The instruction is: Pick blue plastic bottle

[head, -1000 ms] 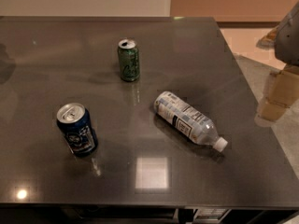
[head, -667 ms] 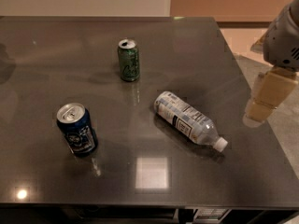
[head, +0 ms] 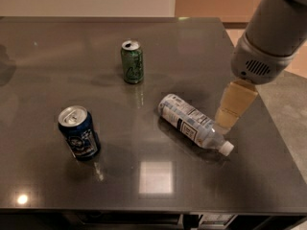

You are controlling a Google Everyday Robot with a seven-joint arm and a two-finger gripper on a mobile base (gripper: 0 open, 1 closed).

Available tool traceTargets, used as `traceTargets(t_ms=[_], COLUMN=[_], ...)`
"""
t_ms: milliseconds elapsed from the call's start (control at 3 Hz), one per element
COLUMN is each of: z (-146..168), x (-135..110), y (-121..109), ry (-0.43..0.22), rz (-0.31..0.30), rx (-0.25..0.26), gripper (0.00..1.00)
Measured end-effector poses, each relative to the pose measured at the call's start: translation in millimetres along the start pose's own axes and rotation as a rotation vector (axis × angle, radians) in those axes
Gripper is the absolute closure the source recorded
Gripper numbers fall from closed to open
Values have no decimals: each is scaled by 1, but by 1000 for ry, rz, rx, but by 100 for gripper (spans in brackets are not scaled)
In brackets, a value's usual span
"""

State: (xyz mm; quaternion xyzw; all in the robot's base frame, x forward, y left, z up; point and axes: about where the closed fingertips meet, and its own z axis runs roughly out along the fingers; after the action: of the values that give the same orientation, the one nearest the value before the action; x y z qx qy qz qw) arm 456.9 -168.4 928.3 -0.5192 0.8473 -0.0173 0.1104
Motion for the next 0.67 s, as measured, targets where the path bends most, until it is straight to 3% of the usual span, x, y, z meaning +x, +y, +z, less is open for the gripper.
traceTargets(t_ms=[667], z=[50], x=[-23], y=[16], ry=[38], rz=[61], rx=[-69], gripper=[0])
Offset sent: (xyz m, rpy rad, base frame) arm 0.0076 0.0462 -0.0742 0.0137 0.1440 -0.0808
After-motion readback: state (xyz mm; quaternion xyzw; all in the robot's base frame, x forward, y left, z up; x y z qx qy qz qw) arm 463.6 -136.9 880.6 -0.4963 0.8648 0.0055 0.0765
